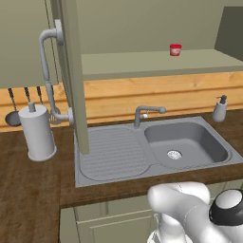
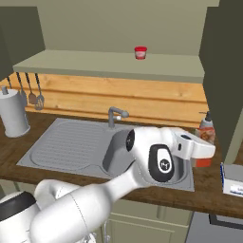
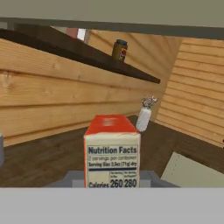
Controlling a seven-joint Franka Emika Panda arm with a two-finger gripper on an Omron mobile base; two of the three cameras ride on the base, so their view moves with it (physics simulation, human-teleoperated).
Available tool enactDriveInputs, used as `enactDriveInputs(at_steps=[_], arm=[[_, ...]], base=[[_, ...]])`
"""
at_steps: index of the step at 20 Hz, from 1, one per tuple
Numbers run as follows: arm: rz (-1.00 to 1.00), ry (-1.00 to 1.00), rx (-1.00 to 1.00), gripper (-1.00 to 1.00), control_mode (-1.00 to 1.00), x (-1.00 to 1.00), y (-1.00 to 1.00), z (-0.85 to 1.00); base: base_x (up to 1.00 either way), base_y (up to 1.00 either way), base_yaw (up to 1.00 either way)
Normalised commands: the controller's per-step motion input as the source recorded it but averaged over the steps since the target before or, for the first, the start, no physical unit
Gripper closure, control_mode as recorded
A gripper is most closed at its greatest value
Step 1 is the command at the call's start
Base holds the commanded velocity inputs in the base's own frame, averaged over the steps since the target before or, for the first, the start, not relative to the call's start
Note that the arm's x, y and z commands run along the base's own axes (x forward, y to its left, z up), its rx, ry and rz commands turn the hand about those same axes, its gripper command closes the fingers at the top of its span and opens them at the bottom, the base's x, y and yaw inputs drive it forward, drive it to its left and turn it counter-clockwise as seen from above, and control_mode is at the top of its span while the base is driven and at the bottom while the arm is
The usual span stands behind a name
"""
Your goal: Pick the boxed food and place it on the digital scale for weighing, and close the cabinet.
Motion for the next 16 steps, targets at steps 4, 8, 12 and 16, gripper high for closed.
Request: enactDriveInputs(at_steps=[4,8,12,16], arm=[[-0.01,0.0,0.0,1.0,-1.0,0.0,-0.31,-0.27],[0.0,-0.06,0.05,1.0,-1.0,0.0,-0.09,-0.18],[0.01,-0.05,0.31,1.0,-1.0,0.02,-0.13,-0.38],[0.01,0.0,0.19,1.0,-1.0,0.02,-0.29,-0.26]], base=[[0.0,0.0,0.0],[0.0,0.0,0.0],[0.0,0.0,0.0],[0.0,0.0,0.0]])
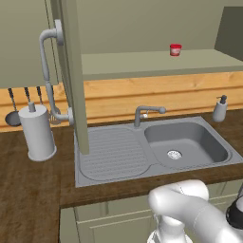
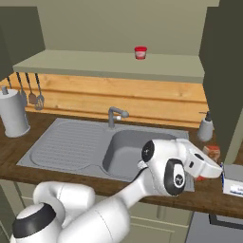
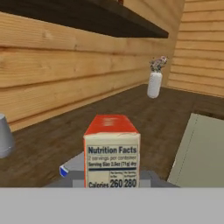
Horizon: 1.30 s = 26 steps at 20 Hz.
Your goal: Pick the boxed food and place it on the digital scale for weighing, and close the cabinet.
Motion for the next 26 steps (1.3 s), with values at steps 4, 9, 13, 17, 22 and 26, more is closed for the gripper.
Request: enactDriveInputs(at_steps=[4,9,13,17,22,26], arm=[[0.0,-0.05,0.01,1.0,-1.0,0.0,-0.15,0.02],[0.0,-0.04,0.0,1.0,-1.0,0.16,-0.13,0.03],[0.0,0.0,0.0,1.0,-1.0,0.38,-0.43,-0.09],[0.0,0.0,0.0,1.0,-1.0,0.32,-0.22,-0.16],[0.0,-0.02,0.0,1.0,-1.0,0.27,-0.04,-0.38],[0.0,-0.09,0.0,1.0,-1.0,0.13,-0.26,-0.41]], base=[[0.0,0.0,0.0],[0.0,0.0,0.0],[0.0,0.0,0.0],[0.0,0.0,0.0],[0.0,0.0,0.0],[0.0,0.0,0.0]])
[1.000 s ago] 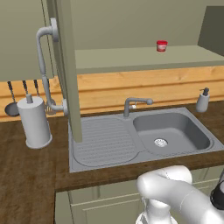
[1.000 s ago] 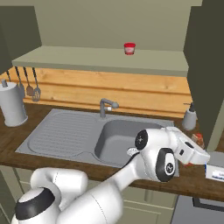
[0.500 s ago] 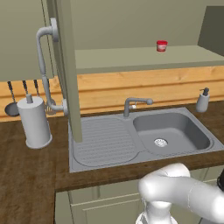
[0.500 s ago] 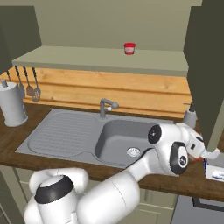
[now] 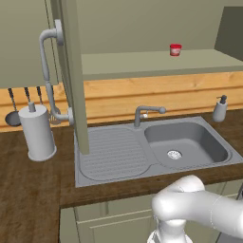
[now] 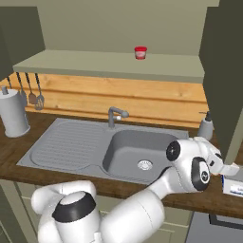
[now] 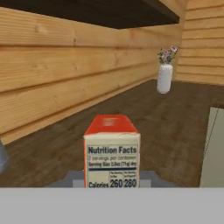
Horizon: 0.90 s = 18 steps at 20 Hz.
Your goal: Pick the boxed food and place it on the digital scale for weighing, and close the cabinet.
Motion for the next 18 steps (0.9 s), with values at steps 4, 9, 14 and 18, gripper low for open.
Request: enactDriveInputs(at_steps=[4,9,14,18], arm=[[0.0,-0.13,0.0,1.0,-1.0,0.06,-0.22,-0.32],[0.0,-0.07,0.0,1.0,-1.0,0.24,-0.1,-0.28],[-0.03,0.02,0.0,1.0,-1.0,0.08,-0.22,-0.05],[-0.07,0.2,0.0,1.0,-1.0,0.03,-0.29,0.0]], base=[[0.0,0.0,0.0],[0.0,0.0,0.0],[0.0,0.0,0.0],[0.0,0.0,0.0]])
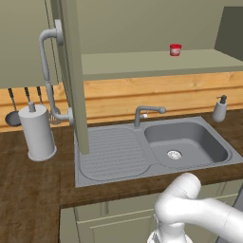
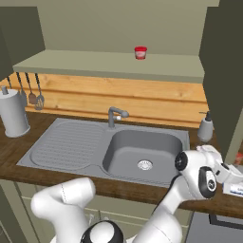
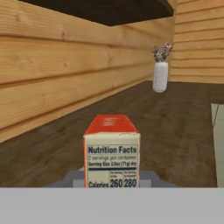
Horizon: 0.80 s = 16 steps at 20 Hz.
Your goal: Pick the boxed food and place it on the digital scale for weighing, and close the cabinet.
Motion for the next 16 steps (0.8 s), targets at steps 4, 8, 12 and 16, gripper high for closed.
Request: enactDriveInputs(at_steps=[4,8,12,16], arm=[[-0.02,0.06,0.0,1.0,-1.0,0.27,-0.29,0.0],[0.0,-0.08,0.0,1.0,-1.0,0.38,-0.31,-0.11],[0.0,-0.03,0.0,1.0,-1.0,0.44,-0.31,-0.19],[0.0,0.0,0.0,1.0,-1.0,0.34,-0.13,-0.3]], base=[[0.0,0.0,0.0],[0.0,0.0,0.0],[0.0,0.0,0.0],[0.0,0.0,0.0]])
